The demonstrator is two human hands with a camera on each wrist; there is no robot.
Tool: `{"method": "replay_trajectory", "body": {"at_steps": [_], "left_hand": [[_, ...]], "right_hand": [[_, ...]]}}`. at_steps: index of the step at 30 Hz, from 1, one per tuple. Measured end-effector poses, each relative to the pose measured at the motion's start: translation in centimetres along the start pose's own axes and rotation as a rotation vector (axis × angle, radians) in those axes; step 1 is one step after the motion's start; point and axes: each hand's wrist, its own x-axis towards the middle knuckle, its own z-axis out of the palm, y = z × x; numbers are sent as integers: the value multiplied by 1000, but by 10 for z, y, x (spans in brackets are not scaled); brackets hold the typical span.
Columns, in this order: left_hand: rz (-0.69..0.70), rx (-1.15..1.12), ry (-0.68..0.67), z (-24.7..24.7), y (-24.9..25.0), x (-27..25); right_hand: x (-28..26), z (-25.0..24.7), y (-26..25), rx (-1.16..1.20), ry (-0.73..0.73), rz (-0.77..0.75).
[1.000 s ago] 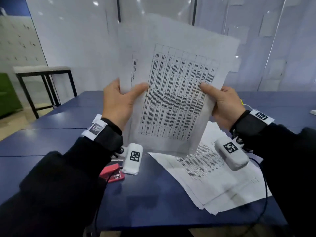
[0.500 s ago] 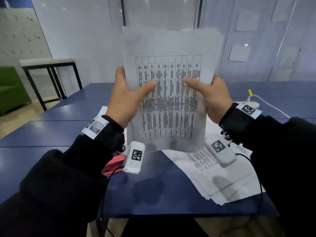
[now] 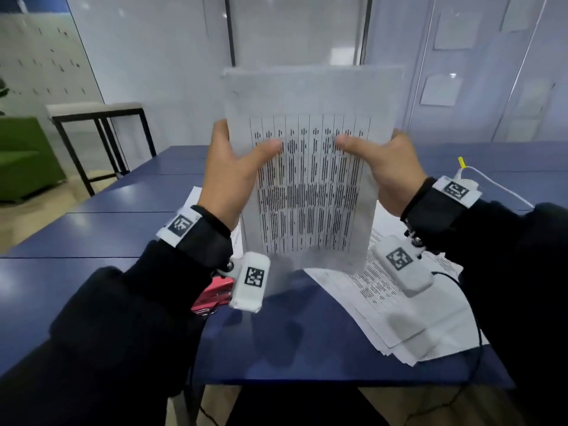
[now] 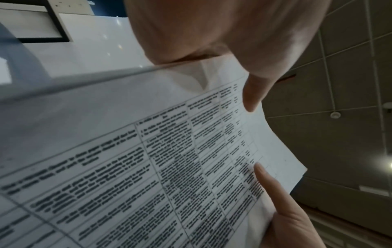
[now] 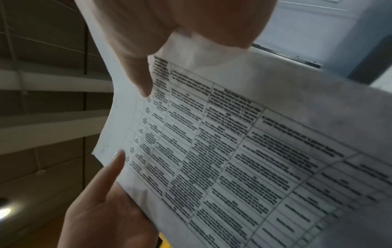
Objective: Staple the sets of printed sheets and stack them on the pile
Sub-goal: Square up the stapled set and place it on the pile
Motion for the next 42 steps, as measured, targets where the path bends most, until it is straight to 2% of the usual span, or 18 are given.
{"method": "replay_trajectory", "body": {"at_steps": [4,11,18,23,28,35,42], "left_hand": [[-111,-46,4,-9,-25,-30],[-71,-98,57,0,-9,-9],[-181,78,14,-7,-39,-33],[-162,-17,56,-3,-29,-24],[-161,97,28,-8,-33,-27],[-54,2,40,-2,-1,0],[-93,31,-6,-3,-18,-12]], "right_hand": [[-22,-6,27,-11,-71,118],[-11,3,15,37,15,35],[-27,-2,41,-69,-3,74],[-20,2,35,-25,36,44],[-26,0,36,-60,-9,58],[-7,5,21,13,34,28],[-17,5,28,12,33,81]]}}
